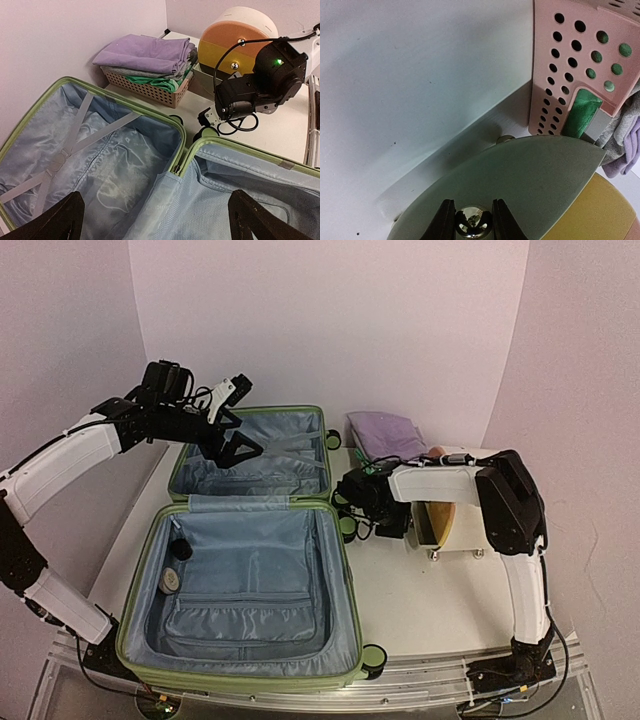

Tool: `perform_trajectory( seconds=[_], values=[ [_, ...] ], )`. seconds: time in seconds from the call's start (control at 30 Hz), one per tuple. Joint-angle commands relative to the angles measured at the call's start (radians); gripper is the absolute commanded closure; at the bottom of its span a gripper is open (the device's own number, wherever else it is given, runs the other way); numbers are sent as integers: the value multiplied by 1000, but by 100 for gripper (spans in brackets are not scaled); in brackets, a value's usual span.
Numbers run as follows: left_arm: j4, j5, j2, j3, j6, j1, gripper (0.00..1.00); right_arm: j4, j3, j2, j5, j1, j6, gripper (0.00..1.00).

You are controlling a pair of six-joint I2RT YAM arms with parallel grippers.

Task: Open, take out, and arrange the luggage

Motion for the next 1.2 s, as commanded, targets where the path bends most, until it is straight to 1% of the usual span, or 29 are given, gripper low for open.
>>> perform_trajectory(
  seconds=[0.0,0.03,0.1,0.17,0.27,0.33,0.43,0.5,0.53,0.6,0.63,0.67,0.77,0.9,0.93,1.0,1.17],
  values=[
    [9,1,-39,-13,19,-1,0,81,-3,-21,-111,23,30,72],
    [8,-2,-41,-18,21,-1,0,80,15,-38,-137,23,50,63],
    [7,-2,-41,-21,23,-1,0,82,51,-58,-178,24,88,53],
    [9,-1,-39,-23,23,-1,0,82,129,-101,-248,24,152,42],
    [11,1,-39,-26,21,-1,0,83,178,-156,-372,22,245,35],
    [13,1,-39,-26,20,-1,0,76,197,-185,-404,8,346,33],
    [13,-3,-42,-33,21,-1,0,7,202,-207,-442,-52,519,43],
    [15,-4,-42,-39,21,-1,0,-31,156,-222,-454,-88,668,51],
    [16,-4,-43,-41,21,-1,0,-47,133,-228,-447,-105,733,57],
    [18,-4,-44,-44,21,-1,0,-60,95,-238,-447,-117,787,64],
    [20,-2,-44,-46,20,-1,0,-65,63,-246,-435,-118,838,70],
    [20,-2,-44,-47,19,-1,0,-74,50,-249,-423,-118,865,75],
    [23,0,-45,-50,19,-1,0,-91,2,-252,-406,-118,919,83],
    [25,-3,-45,-51,19,-1,0,-109,-35,-242,-413,-118,953,89],
    [25,-4,-45,-50,18,-1,0,-126,-39,-242,-380,-118,976,90],
    [24,-4,-45,-51,19,-1,0,-137,-41,-255,-351,-118,1007,92],
    [25,-4,-42,-52,19,-1,0,-140,-35,-297,-367,-117,1029,92]
  ],
)
